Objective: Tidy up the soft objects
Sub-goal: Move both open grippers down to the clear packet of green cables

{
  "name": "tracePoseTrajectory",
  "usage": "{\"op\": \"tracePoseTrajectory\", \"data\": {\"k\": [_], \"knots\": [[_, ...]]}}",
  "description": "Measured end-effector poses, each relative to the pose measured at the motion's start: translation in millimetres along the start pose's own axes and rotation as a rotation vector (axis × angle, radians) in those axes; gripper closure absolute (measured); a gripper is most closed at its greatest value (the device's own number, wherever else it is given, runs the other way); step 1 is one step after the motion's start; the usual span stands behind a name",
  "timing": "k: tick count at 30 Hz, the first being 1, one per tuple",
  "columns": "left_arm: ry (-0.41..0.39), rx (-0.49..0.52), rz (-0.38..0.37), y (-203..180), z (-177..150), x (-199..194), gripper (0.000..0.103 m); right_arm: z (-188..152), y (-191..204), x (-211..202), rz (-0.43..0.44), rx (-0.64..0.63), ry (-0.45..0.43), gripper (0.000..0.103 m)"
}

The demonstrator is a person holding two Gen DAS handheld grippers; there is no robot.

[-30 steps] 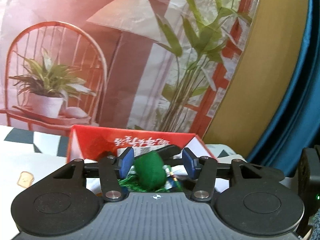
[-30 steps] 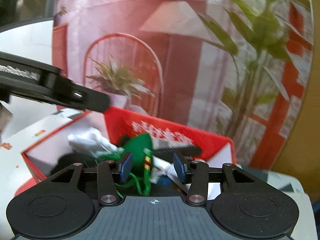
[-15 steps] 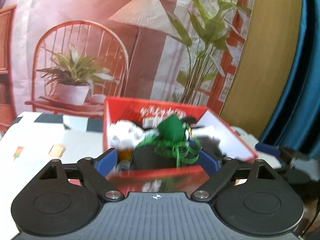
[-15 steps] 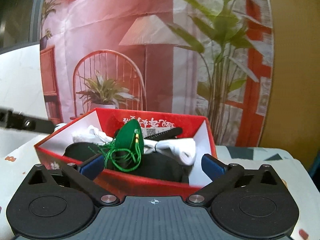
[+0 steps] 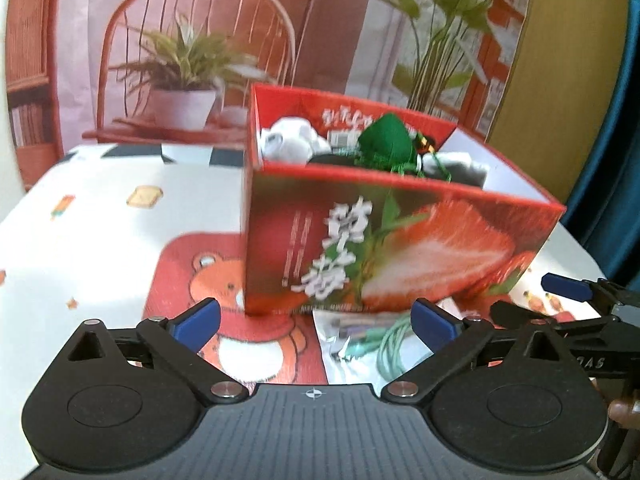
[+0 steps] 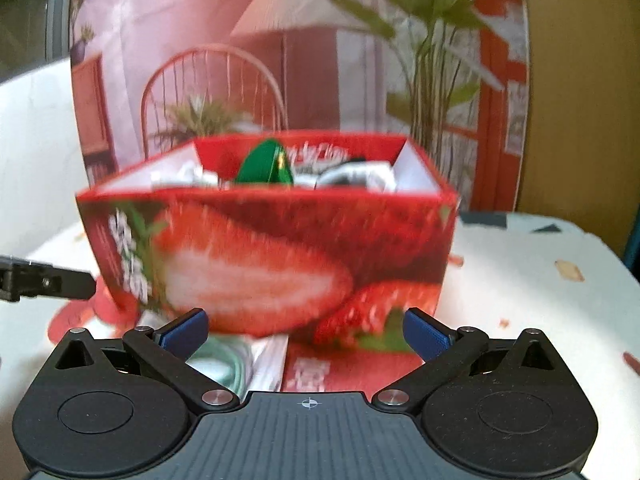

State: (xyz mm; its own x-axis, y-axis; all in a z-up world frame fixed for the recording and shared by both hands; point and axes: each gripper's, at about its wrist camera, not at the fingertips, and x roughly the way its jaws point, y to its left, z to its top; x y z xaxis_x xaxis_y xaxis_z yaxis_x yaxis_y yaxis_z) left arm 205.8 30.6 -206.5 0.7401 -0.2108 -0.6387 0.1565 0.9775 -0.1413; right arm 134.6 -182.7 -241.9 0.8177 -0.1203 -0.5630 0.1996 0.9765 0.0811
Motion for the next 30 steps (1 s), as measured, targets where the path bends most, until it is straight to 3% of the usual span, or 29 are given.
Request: {"op": "tracePoseTrajectory", "data": {"k": [10, 14, 30], "knots": [[0.112, -0.013, 0.046, 3.8, -18.4, 30.9, 0.0, -20.2, 16.5, 33.4, -0.004, -0.055, 0.135, 0.0], [0.145, -0.038, 0.054, 6.5, -23.5, 38.7, 0.0, -19.8, 13.5, 37.7, 0.006, -0.051, 0.147, 0.0], [0.115, 0.03, 0.099, -4.3, -33.7, 40.9, 0.0, -21.7, 4.7, 45.0, 0.074, 0.002, 0.189, 0.0]]}}
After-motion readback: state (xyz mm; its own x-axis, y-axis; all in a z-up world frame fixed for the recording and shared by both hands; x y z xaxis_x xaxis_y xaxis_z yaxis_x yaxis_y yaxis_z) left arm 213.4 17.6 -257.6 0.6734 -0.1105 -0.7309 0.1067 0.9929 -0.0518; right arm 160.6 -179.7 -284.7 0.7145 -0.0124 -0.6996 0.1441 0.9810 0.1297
